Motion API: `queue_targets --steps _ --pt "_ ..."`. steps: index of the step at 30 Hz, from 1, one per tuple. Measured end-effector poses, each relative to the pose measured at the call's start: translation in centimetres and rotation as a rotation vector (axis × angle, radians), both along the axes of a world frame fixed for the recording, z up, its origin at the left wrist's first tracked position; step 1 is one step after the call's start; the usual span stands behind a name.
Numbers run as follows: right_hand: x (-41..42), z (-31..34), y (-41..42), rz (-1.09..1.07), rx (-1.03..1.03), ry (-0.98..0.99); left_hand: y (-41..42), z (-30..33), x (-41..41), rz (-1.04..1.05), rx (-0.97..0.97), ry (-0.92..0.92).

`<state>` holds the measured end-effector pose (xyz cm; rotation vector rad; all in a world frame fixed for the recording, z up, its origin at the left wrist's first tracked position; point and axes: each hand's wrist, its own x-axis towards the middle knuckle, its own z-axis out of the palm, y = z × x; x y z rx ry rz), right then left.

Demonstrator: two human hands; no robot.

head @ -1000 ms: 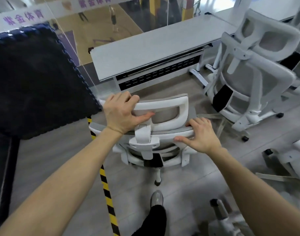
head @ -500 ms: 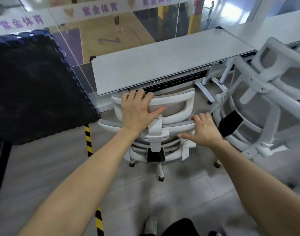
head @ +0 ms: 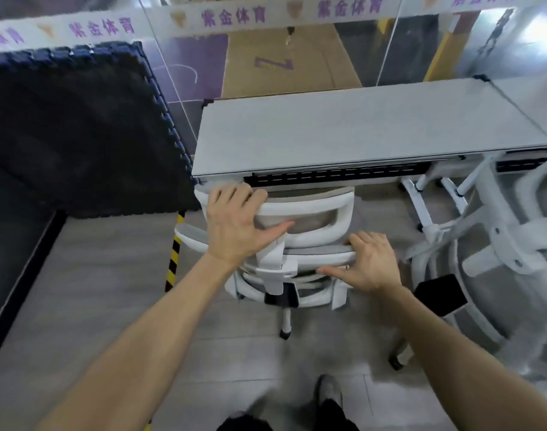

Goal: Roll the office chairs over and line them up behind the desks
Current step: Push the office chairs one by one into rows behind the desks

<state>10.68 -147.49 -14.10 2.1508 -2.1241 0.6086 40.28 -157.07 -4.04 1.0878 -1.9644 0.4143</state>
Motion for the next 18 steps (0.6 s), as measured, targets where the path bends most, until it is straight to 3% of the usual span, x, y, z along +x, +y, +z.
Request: queue_targets --steps 18 --pt "-3.2 -1.2 -3.2 0.148 -0.227 -0.115 -0.7 -0.4 -3.0 0.133 -0.025 0.015"
